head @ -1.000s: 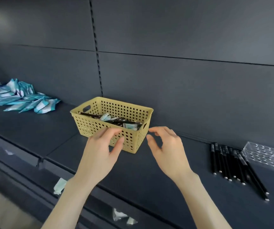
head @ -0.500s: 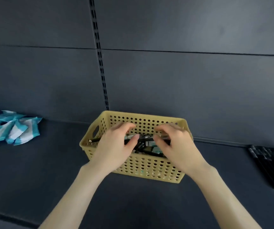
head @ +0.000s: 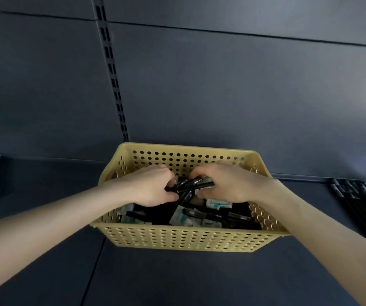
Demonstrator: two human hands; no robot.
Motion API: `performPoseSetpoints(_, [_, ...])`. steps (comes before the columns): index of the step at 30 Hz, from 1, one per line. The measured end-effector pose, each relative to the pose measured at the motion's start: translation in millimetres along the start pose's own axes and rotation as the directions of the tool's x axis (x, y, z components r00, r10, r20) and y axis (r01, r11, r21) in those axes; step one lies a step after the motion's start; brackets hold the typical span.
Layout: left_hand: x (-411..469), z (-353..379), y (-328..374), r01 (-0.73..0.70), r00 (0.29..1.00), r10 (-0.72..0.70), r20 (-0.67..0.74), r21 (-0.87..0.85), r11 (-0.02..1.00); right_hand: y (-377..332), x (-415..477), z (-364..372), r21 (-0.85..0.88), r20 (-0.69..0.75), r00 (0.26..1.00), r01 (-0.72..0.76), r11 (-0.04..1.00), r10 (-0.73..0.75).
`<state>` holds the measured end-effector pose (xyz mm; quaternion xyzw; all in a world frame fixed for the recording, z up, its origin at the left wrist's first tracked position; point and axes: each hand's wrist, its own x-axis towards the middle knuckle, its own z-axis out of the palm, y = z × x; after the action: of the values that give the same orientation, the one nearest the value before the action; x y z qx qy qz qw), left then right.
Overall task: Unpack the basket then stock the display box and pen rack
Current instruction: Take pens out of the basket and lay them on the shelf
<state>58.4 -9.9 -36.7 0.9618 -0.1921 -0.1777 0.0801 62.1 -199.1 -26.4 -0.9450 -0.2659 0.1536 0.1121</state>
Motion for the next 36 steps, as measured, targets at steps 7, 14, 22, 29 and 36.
performPoseSetpoints(7, [4.7, 8.4, -1.1, 0.018, 1.0, -0.016, 0.016, -0.17, 0.985, 11.7, 22.5, 4.5, -0.048, 0.058, 0.994, 0.094, 0.994, -0.091])
performPoseSetpoints(14, [5.4, 11.3, 12.4, 0.101, 0.992, -0.088, 0.09, -0.149, 0.984, 19.3, 22.9, 10.0, -0.072, -0.037, 0.997, 0.067, 0.995, -0.07])
performPoseSetpoints(22, [5.5, 14.9, 15.6, 0.126, 0.99, -0.111, 0.083, -0.208, 0.97, 30.4, 14.2, 6.8, -0.039, -0.059, 0.998, 0.005, 0.999, -0.007])
performPoseSetpoints(29, [17.3, 16.5, 13.3, 0.152, 0.983, -0.093, 0.158, -0.419, 0.895, 28.1, 18.0, 5.6, 0.006, -0.001, 1.0, 0.016, 1.0, -0.016])
performPoseSetpoints(36, [24.9, 21.9, 13.5, 0.157, 0.973, -0.041, 0.229, -0.518, 0.841, 28.3, 14.4, 2.7, 0.092, 0.006, 1.0, -0.016, 0.996, 0.016])
